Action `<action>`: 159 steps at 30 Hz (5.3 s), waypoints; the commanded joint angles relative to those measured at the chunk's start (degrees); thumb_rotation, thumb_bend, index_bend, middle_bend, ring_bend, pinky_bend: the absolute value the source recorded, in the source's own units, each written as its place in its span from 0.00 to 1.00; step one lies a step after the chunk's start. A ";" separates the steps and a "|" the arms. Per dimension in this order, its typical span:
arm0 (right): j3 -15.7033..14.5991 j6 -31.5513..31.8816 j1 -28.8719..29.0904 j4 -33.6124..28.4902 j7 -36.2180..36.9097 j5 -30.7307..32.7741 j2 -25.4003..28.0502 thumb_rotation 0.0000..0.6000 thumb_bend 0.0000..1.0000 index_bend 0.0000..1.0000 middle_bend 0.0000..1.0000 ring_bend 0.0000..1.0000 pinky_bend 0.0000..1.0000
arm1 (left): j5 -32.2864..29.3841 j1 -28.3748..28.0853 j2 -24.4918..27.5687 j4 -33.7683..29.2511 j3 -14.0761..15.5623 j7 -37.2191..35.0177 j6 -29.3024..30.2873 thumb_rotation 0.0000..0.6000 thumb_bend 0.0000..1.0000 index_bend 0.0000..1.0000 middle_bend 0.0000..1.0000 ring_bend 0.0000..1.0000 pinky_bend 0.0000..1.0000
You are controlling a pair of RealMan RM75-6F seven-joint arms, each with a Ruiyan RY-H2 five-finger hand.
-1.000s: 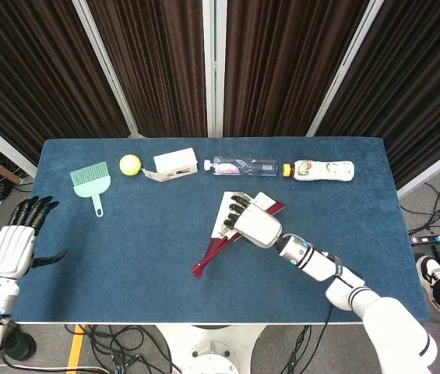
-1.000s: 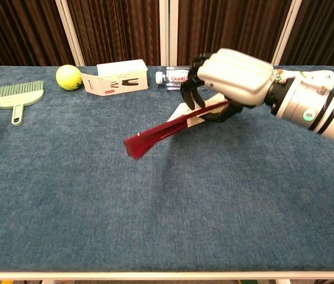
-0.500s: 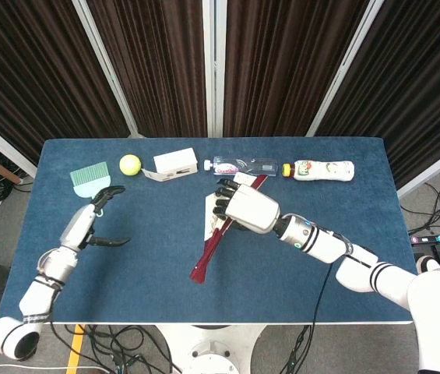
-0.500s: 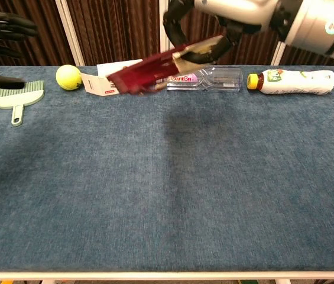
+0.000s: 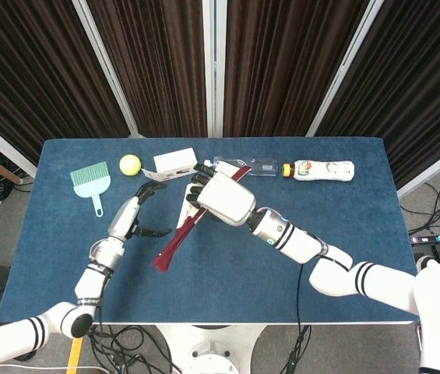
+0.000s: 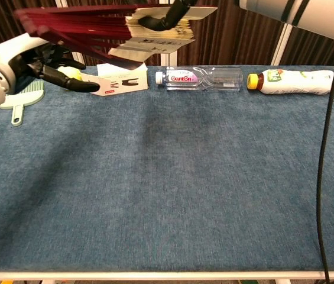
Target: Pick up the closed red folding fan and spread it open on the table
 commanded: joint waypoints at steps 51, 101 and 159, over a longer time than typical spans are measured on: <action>7.51 -2.09 -0.37 -5.16 -16.95 15.52 -7.57 1.00 0.76 0.73 0.59 0.34 0.18 | -6.99 -1.08 -21.13 12.65 -10.56 -4.35 12.46 1.00 0.20 0.67 0.68 0.48 0.48; -12.19 15.93 -24.73 -3.70 -35.88 -10.37 2.08 1.00 0.77 0.73 0.57 0.34 0.00 | 10.12 1.93 -16.50 25.11 6.77 44.58 22.37 1.00 0.23 0.70 0.72 0.53 0.56; -11.19 18.34 -46.17 -12.29 -3.71 7.63 20.37 1.00 0.14 0.14 0.18 0.02 0.00 | -1.62 15.21 19.55 -7.27 8.44 40.96 13.90 1.00 0.00 0.12 0.08 0.00 0.09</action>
